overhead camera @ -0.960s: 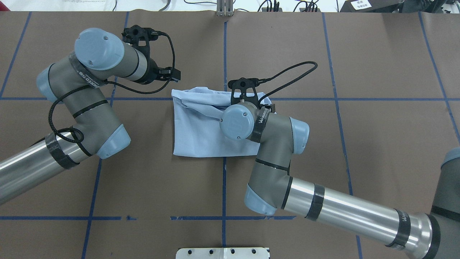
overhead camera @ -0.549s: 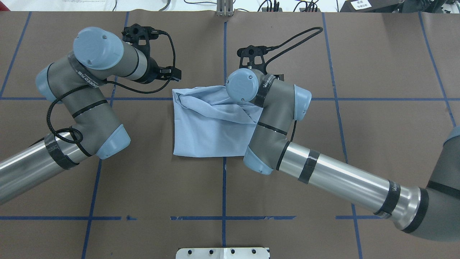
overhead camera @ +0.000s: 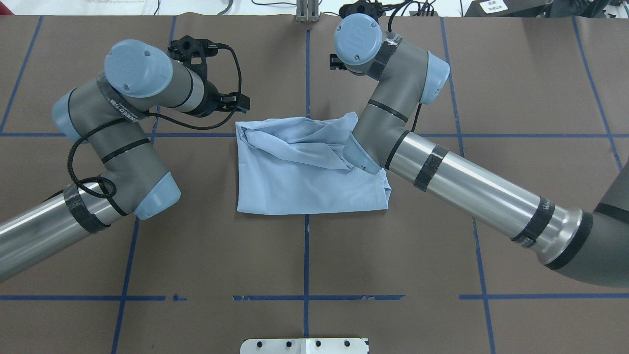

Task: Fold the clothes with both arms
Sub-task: 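Release the shirt and press the right gripper on the fold while the left gripper rises, then press the right gripper on the folded shirt's middle and smooth it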

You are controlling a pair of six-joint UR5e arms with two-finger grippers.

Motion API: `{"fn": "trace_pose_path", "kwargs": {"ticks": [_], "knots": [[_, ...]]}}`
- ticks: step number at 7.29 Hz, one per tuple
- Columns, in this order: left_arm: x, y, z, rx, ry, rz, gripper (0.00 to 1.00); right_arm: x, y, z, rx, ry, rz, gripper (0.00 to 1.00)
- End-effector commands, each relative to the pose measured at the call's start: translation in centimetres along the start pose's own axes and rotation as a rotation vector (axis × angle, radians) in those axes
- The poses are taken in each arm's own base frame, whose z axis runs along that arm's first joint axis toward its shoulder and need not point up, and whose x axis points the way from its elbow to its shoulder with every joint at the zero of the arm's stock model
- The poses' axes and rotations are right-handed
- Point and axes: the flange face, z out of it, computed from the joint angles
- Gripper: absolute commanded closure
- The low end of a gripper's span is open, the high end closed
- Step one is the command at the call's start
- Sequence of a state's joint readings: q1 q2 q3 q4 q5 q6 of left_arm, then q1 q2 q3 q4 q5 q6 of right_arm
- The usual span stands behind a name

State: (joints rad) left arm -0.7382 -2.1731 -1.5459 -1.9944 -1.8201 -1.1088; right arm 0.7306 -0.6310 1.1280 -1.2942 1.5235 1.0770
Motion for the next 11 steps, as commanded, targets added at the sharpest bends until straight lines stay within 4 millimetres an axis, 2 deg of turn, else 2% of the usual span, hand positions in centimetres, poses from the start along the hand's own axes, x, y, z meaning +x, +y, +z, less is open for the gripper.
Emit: {"fn": "trace_pose_path", "kwargs": {"ticks": [1, 2, 3, 4, 5, 6, 8, 10, 11], "knots": [[0.0, 0.3, 0.2, -0.005, 0.003, -0.008, 0.0, -3.4, 4.0, -3.5, -0.054, -0.111, 0.017, 0.0], [-0.1, 0.2, 0.2, -0.003, 0.002, 0.001, 0.0, -3.3, 6.9, -3.3, -0.065, -0.115, 0.068, 0.0], [-0.2, 0.2, 0.2, -0.003, 0.002, 0.004, 0.0, -2.9, 11.0, -3.4, -0.035, -0.108, 0.074, 0.01], [-0.1, 0.3, 0.2, -0.004, 0.004, 0.004, 0.0, -2.7, 14.4, -4.1, -0.013, -0.097, 0.042, 0.09], [-0.1, 0.3, 0.2, -0.003, 0.005, 0.004, 0.0, -3.2, 17.3, -5.6, -0.006, -0.091, 0.009, 0.2], [-0.1, 0.3, 0.2, -0.003, 0.005, 0.004, 0.0, -4.8, 20.7, -6.9, 0.051, -0.086, -0.029, 0.23], [-0.1, 0.3, 0.2, -0.003, 0.005, 0.002, 0.0, -3.1, 22.9, -5.7, 0.088, -0.049, -0.05, 0.27], [0.0, 0.3, 0.1, -0.003, 0.007, 0.0, 0.0, -3.5, 24.2, -5.2, 0.086, -0.042, -0.06, 0.3], [0.0, 0.3, 0.0, -0.002, 0.008, 0.0, 0.0, -3.6, 24.7, -5.1, 0.082, -0.044, -0.027, 0.34]]}}
